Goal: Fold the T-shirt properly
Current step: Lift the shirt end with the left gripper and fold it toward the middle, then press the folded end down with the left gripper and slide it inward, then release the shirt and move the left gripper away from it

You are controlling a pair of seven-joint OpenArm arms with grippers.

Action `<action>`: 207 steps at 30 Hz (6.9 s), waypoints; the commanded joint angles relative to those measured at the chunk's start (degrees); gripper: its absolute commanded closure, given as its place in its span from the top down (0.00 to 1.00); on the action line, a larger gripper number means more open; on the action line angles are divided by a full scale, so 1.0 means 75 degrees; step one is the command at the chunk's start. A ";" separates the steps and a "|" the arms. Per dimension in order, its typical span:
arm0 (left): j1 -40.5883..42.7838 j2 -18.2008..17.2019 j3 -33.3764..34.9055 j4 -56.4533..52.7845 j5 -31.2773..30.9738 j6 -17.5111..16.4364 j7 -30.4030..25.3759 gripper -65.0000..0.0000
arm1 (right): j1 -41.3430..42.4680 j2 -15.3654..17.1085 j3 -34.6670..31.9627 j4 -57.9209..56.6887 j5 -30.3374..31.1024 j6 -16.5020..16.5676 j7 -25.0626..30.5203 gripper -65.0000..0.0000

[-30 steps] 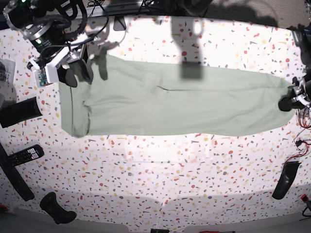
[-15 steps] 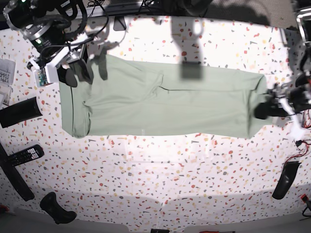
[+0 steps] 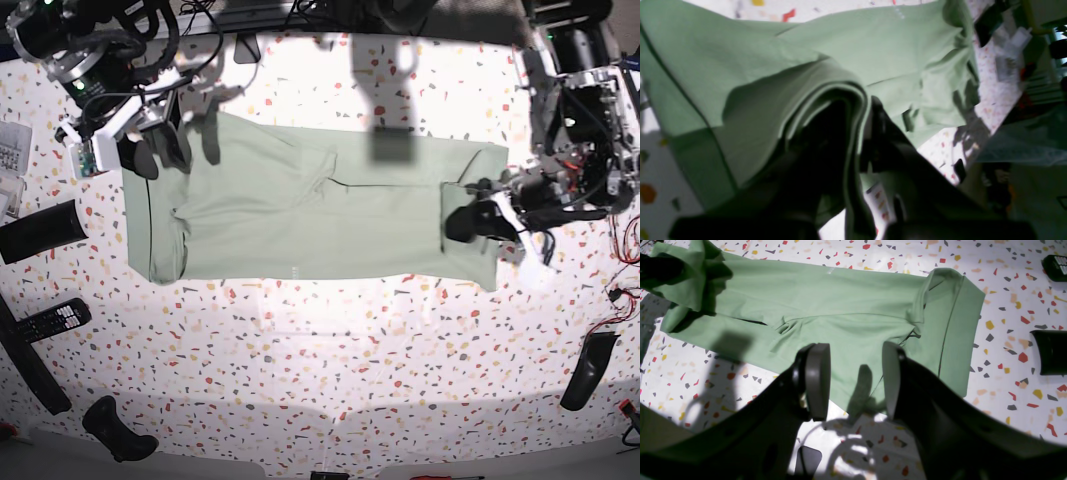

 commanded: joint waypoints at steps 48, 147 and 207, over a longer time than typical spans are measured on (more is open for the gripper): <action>-0.0790 -0.0061 0.1195 0.0149 -0.1387 -0.0411 0.0484 0.30 | 0.0006 0.0041 0.0017 0.0137 0.0108 0.0045 0.0201 0.38; -0.1559 0.1174 0.3459 -0.0688 0.4476 0.2486 -0.3552 0.30 | 0.0297 0.0044 0.0020 0.0137 0.1128 0.0045 0.0373 0.38; -0.1037 -0.1620 0.1513 0.2387 0.3083 0.2655 -0.3896 0.30 | 0.3704 0.1926 0.0973 -0.5619 0.0367 -0.0152 -0.1343 0.73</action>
